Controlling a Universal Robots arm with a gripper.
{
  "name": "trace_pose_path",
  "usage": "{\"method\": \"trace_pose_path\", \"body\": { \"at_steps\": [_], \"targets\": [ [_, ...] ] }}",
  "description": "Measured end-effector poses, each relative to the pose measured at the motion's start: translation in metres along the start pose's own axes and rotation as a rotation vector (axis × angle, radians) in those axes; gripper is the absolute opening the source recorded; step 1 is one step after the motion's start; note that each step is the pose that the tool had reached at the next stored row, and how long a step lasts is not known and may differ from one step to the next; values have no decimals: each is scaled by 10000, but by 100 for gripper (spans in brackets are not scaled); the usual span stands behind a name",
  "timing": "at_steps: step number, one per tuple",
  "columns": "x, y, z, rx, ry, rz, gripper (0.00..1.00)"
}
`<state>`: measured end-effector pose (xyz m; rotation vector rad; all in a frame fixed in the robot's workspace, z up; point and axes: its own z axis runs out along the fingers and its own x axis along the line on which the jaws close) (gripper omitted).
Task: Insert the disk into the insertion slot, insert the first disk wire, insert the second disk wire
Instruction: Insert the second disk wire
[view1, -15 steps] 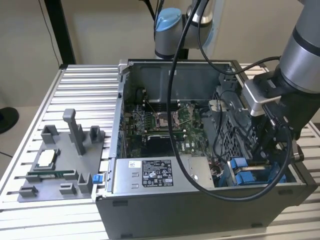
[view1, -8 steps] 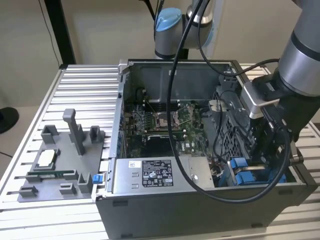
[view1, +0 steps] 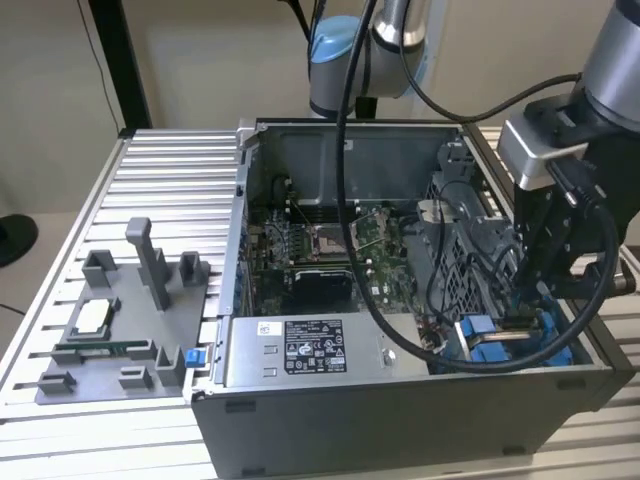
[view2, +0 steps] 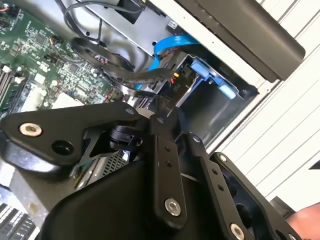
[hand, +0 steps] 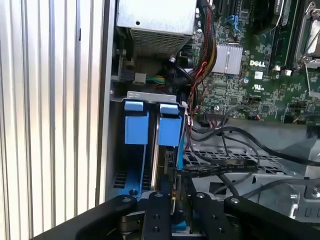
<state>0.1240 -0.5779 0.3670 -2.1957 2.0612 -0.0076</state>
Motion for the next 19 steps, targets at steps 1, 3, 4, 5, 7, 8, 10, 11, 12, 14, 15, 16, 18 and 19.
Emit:
{"method": "trace_pose_path", "body": {
  "at_steps": [1, 3, 4, 5, 7, 8, 10, 11, 12, 14, 15, 16, 18, 19],
  "targets": [
    [-3, -4, -39, -1, 0, 0, 100],
    [-10, -11, -115, -3, 1, 0, 100],
    [-13, -15, -149, -3, -1, 0, 100],
    [-15, -18, -179, -4, 1, 0, 100],
    [-19, -22, -227, -5, 0, 1, 100],
    [-22, -25, -255, -6, 0, 0, 100],
    [-25, -29, -296, -7, -1, 1, 100],
    [-27, -31, -314, -7, 0, 1, 100],
    [-28, -32, -328, -7, 1, 1, 100],
    [-28, -33, -337, -7, -1, 1, 100],
    [-28, -33, -337, -7, -1, 1, 100],
    [-29, -34, -342, -7, 0, 1, 100],
    [-30, -34, -346, -7, 0, 1, 100],
    [-30, -34, -347, -7, 0, 1, 100]
  ]
}}
